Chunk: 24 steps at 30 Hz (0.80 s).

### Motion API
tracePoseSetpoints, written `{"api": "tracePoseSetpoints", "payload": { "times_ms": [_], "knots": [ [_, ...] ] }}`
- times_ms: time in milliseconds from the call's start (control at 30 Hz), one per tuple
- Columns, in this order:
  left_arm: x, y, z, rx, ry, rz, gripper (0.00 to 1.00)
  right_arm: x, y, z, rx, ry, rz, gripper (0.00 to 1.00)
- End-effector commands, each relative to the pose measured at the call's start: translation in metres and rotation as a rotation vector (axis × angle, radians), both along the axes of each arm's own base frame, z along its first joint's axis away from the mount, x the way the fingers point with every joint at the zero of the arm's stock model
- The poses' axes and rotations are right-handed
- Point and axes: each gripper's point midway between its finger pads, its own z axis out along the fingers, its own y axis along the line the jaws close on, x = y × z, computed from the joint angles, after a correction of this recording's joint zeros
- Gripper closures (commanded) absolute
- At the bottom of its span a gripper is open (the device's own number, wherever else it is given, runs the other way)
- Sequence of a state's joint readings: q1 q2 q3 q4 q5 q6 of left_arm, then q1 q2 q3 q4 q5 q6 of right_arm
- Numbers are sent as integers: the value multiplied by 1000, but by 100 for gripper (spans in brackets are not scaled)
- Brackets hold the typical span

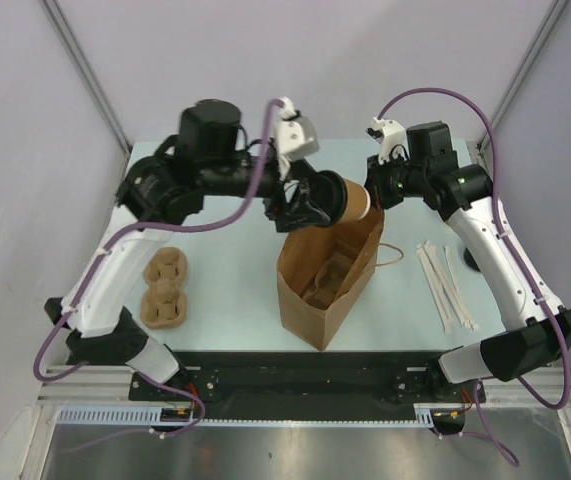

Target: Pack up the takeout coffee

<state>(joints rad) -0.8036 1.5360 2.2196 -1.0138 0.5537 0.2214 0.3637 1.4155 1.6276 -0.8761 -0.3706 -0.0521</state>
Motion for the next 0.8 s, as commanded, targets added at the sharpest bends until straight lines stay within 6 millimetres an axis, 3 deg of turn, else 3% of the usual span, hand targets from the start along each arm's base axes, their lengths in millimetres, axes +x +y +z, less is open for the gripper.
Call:
{"api": "tracePoseSetpoints", "payload": {
  "times_ms": [0,233,433,600,767],
  "knots": [
    [9,-19,-43,141,-20,-9,79,7,8,28,39,-92,2,100],
    [29,-25,-116,353,22,61,80,4,8,32,49,-112,6,100],
    [23,-25,-165,465,56,73,83,2,7,30,70,-86,-4,100],
    [22,-6,-184,519,101,83,84,-6,-9,29,76,-42,-34,100],
    [55,16,-168,520,48,161,84,-38,-23,19,75,52,-31,100]
  ]
}}
